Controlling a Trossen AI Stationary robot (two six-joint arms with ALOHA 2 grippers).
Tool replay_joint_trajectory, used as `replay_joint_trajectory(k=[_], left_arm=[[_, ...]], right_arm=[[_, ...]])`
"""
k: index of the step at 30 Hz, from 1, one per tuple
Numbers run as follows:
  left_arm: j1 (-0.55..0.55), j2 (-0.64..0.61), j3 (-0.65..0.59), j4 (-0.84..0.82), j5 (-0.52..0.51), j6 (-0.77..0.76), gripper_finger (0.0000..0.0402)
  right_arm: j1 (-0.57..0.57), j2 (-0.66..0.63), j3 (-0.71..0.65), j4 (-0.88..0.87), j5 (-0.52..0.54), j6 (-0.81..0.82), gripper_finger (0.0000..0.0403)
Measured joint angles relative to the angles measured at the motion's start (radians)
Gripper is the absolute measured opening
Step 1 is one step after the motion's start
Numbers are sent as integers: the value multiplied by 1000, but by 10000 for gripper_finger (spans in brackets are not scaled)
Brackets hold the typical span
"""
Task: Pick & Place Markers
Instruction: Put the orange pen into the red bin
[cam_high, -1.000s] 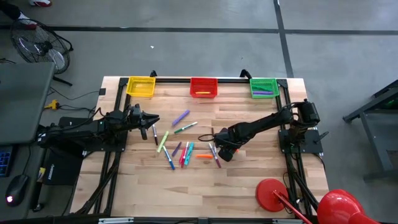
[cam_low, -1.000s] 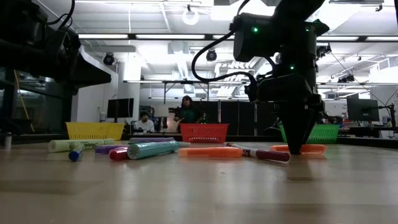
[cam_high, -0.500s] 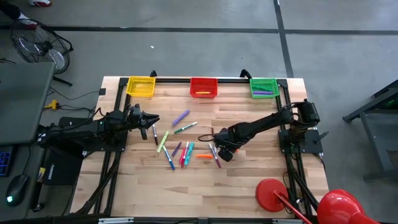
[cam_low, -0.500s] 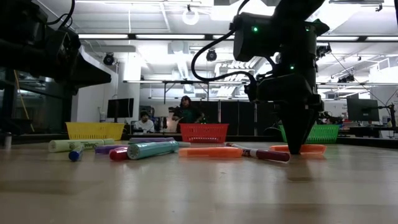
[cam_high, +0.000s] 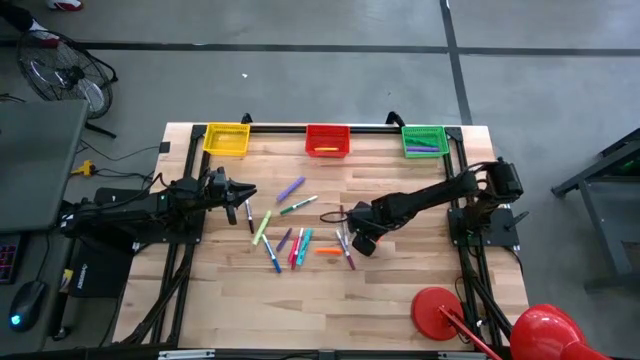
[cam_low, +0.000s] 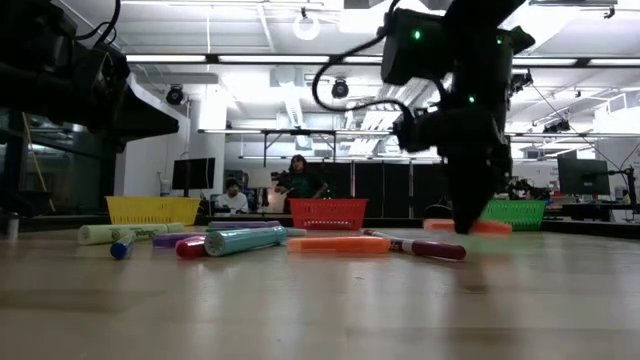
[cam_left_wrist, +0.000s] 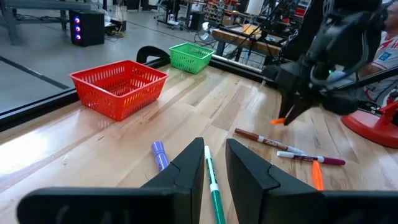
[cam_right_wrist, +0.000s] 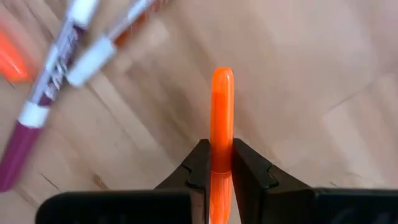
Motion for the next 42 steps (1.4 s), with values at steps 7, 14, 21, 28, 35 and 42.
replay_joint_trajectory(k=[7,14,21,28,35,42], left_arm=[[0,0,0,0,0,0,64],[0,0,0,0,0,0,64],[0,0,0,0,0,0,64],[0,0,0,0,0,0,64],[0,0,0,0,0,0,64],[0,0,0,0,-1,0,64]], right_arm=[[2,-92,3,-2,54,0,33],[-4,-165,4,8,98,2,33],[-32,-177,5,88,68,2,33],[-86,-175,5,255,50,0,33],[-151,-174,7,339,58,-35,33],[-224,-90,152,286,60,-148,33]])
